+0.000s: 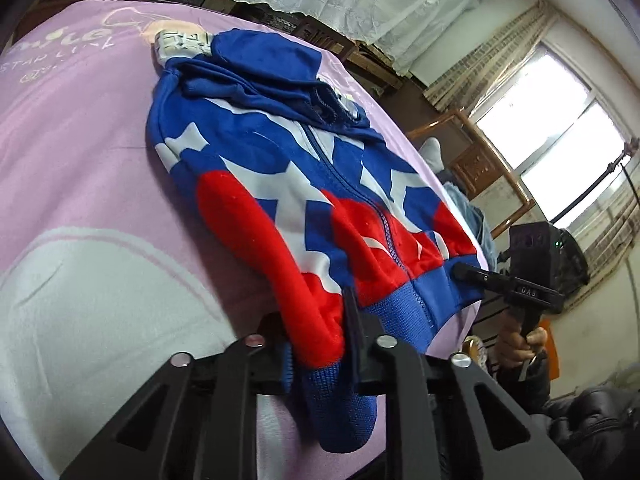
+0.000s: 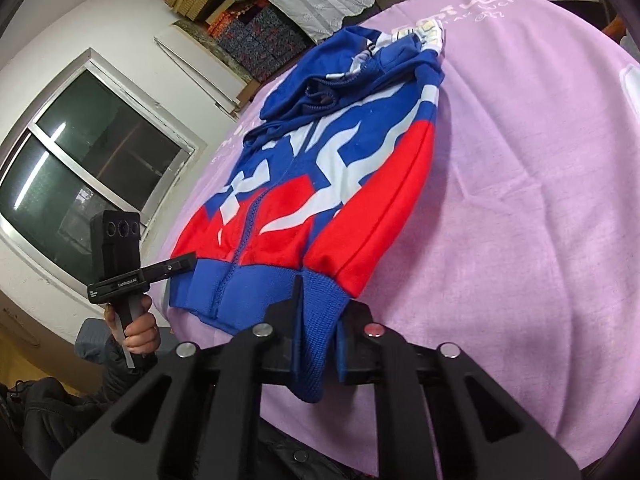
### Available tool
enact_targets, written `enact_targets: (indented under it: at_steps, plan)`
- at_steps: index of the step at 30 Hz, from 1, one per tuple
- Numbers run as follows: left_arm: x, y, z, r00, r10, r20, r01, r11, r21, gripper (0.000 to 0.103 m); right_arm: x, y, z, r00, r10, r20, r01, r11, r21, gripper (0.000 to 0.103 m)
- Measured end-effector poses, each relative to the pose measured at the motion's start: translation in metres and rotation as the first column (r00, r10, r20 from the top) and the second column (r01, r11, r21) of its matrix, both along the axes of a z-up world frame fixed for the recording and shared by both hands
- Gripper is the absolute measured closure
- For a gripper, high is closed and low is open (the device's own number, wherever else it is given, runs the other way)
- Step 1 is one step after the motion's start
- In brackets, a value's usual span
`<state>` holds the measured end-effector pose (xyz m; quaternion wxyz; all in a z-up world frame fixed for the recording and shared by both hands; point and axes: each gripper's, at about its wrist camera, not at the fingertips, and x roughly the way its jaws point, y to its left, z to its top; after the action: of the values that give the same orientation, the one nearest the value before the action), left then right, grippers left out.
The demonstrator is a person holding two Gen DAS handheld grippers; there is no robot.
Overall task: Fold large clothes
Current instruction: 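Grasp the ribbed hem with the left gripper while the right gripper grasps it too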
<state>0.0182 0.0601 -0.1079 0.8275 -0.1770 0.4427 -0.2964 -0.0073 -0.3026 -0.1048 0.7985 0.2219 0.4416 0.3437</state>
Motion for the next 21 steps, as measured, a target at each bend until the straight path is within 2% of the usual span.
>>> enact_targets:
  at_steps: [7,11,21]
  plan:
    - [0.003,0.002,0.033,0.996,0.001,0.095,-0.001,1.0,-0.001,0.089,0.011,-0.003,0.027,0.998,0.023,0.052,-0.029,0.994,0.106,0.094]
    - [0.015,0.004,0.055,0.99,0.009,0.138,-0.007,1.0,-0.012,0.089,0.025,0.0,0.048,0.995,0.034,0.095,-0.047,0.989,0.138,0.094]
    - [0.085,0.01,0.103,0.979,0.052,0.197,-0.049,0.999,-0.02,0.089,0.099,0.004,0.095,0.989,0.005,0.148,-0.033,0.982,0.188,0.094]
